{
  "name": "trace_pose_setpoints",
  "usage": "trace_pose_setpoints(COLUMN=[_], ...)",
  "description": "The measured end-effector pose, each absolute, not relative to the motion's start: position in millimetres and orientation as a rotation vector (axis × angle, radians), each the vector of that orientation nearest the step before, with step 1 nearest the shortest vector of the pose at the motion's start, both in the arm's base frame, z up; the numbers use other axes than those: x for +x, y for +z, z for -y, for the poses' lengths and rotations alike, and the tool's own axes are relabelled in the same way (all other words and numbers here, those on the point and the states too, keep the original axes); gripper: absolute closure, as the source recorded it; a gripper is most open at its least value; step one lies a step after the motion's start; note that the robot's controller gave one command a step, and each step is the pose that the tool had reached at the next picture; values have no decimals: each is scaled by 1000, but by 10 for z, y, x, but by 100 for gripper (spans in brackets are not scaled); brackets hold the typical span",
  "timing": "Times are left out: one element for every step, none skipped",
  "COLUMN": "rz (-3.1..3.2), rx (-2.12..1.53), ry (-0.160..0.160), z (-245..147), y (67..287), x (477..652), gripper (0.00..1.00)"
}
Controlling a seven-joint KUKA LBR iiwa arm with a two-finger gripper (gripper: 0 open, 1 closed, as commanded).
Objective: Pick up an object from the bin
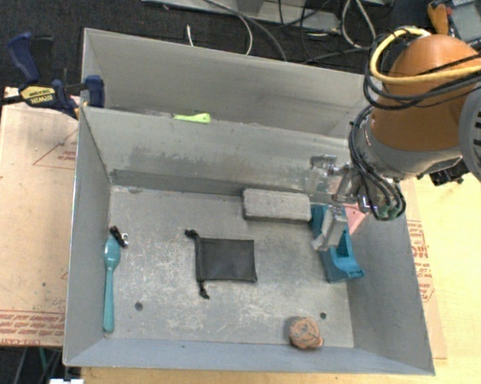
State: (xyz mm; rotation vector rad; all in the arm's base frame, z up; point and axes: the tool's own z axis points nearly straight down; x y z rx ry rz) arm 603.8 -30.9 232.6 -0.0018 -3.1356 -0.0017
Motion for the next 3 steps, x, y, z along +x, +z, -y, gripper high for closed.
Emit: trace_pose_setpoints(rz=[3143,3146,3148], rx=[-1,-50,217], ry=[-1,-3,1], z=[307,-35,-518], y=[2372,1621,1088], x=[6052,5951,5963], gripper=[0,0,0])
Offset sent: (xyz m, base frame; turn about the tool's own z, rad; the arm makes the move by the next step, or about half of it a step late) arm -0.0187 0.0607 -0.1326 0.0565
